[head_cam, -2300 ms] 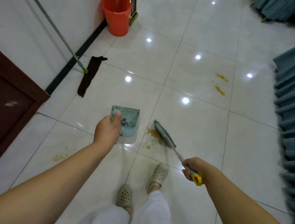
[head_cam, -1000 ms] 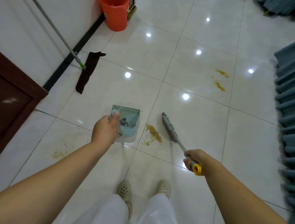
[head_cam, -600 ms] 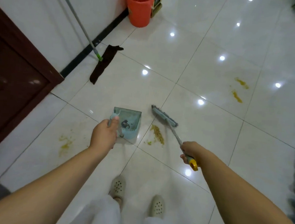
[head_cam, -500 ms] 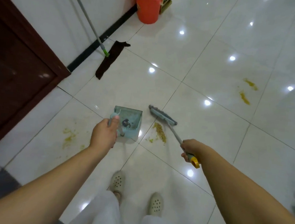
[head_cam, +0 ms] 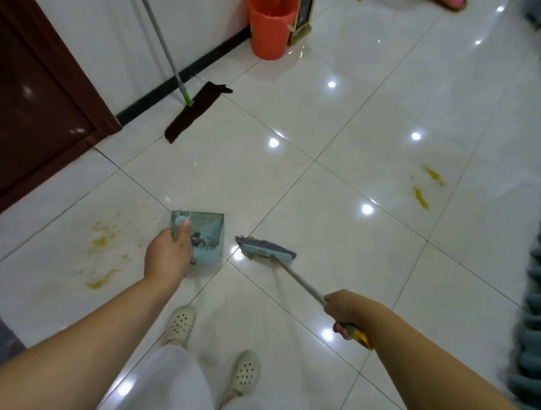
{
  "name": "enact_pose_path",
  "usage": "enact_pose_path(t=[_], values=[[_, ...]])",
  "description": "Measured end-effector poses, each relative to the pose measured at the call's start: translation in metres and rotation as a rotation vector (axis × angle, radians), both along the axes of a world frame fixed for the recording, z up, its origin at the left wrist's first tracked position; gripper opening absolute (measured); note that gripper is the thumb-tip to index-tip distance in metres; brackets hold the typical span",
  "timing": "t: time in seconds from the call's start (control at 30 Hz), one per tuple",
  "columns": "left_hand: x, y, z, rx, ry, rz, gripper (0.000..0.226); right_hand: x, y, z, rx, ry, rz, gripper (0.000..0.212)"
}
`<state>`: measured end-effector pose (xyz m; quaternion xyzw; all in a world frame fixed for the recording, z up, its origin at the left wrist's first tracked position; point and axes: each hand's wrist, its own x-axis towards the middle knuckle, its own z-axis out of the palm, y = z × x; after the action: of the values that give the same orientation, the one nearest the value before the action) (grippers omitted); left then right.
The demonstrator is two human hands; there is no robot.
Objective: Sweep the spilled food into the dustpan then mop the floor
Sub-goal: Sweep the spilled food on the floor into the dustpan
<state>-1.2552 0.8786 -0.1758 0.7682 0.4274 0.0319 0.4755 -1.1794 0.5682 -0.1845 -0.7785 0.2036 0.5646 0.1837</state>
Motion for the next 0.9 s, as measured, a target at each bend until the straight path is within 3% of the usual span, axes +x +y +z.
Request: enact_pose_path(t=[0.17,0.27,0.43,0.63,0.77,0.9], values=[[-0.015,-0.004,0.009,0.017,-0.029,0.048,0.055,-0.007,-0.014,0.012,0.019,-0.057,0.065,0.012],[-0.026,-0.005,0.014,0.042,-0.047,0.044,0.055,-0.015,-0.007,0.012,0.029,-0.115,0.143,0.023],[-0.039,-0.007,0.023,0.041,-0.061,0.033,0.055,-0.027,0.010,0.006,-0.112,-0.127,0.329,0.019],[-0.047,-0.014,0.029,0.029,-0.029,-0.001,0.054,-0.034,-0.012,0.018,-0.190,-0.249,0.475,0.035],[-0.052,-0.021,0.029,0.043,0.009,-0.058,0.055,-0.027,-0.039,0.021,-0.182,-0.197,0.169,0.032],[-0.059,-0.024,0.026,0.018,0.032,-0.101,0.054,-0.014,-0.058,0.028,-0.096,-0.213,0.073,0.022]])
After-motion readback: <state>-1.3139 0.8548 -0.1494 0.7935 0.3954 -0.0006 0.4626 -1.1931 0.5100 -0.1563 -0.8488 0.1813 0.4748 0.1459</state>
